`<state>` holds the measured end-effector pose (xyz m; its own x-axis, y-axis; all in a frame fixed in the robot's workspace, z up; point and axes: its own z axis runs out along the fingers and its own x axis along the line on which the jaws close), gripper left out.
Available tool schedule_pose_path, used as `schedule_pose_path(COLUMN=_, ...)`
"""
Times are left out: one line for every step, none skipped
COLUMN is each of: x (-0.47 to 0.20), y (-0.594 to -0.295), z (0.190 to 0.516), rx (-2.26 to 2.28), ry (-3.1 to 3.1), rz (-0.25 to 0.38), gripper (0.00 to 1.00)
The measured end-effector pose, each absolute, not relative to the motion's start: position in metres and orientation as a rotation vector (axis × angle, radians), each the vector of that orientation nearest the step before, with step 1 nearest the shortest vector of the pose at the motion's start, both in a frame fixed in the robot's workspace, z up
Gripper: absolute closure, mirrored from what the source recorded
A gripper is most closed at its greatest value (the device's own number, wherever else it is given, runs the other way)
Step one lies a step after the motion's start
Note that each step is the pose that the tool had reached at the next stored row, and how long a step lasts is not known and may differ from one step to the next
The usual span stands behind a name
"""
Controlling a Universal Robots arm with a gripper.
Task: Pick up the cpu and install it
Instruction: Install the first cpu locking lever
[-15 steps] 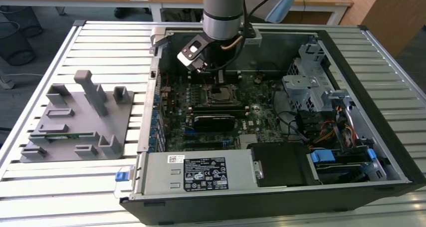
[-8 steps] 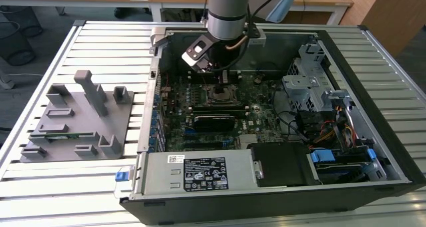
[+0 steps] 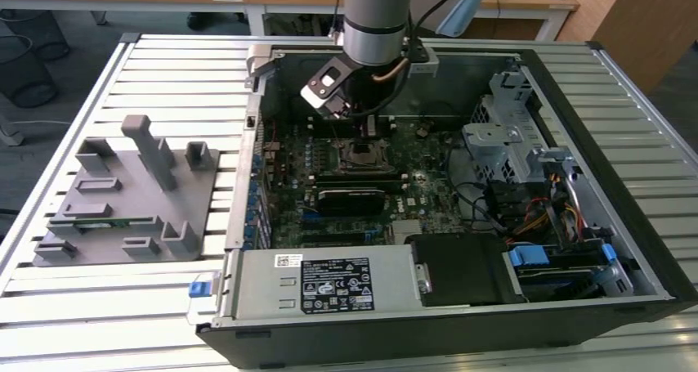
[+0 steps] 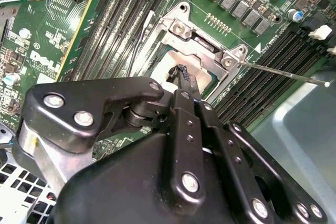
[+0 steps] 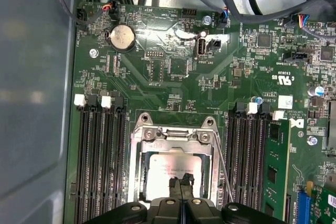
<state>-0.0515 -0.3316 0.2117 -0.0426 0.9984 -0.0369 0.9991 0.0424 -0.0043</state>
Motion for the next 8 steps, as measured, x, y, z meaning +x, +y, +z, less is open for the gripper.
schedule_pose_path(x=-0.0514, y=-0.3316, z=0.2117, rx=2.157, ry=2.251, rz=-0.045, gripper=0.89)
schedule_pose_path(x=-0.0513, y=-0.3316, z=0.2117, rx=2.157, ry=2.251, rz=-0.045, gripper=0.89)
schedule_pose_path(x=-0.0510, y=-0.3315, z=0.2117, rx=2.157, ry=2.251, rz=-0.045, gripper=0.89)
schedule_pose_path(x=-0.0508, y=-0.3316, z=0.2117, rx=2.157, ry=2.251, rz=-0.045, gripper=0.89)
schedule_pose_path(x=-0.0507, y=-0.3316, z=0.2117, rx=2.157, ry=2.251, rz=-0.045, gripper=0.89)
schedule_pose_path(x=-0.0506, y=-0.3316, z=0.2117, rx=2.157, ry=2.251, rz=-0.045, gripper=0.89)
schedule_pose_path(x=-0.0506, y=-0.3315, z=0.2117, rx=2.157, ry=2.251, rz=-0.045, gripper=0.89)
schedule_pose_path(x=-0.0505, y=-0.3316, z=0.2118, rx=2.157, ry=2.251, rz=-0.045, gripper=0.89)
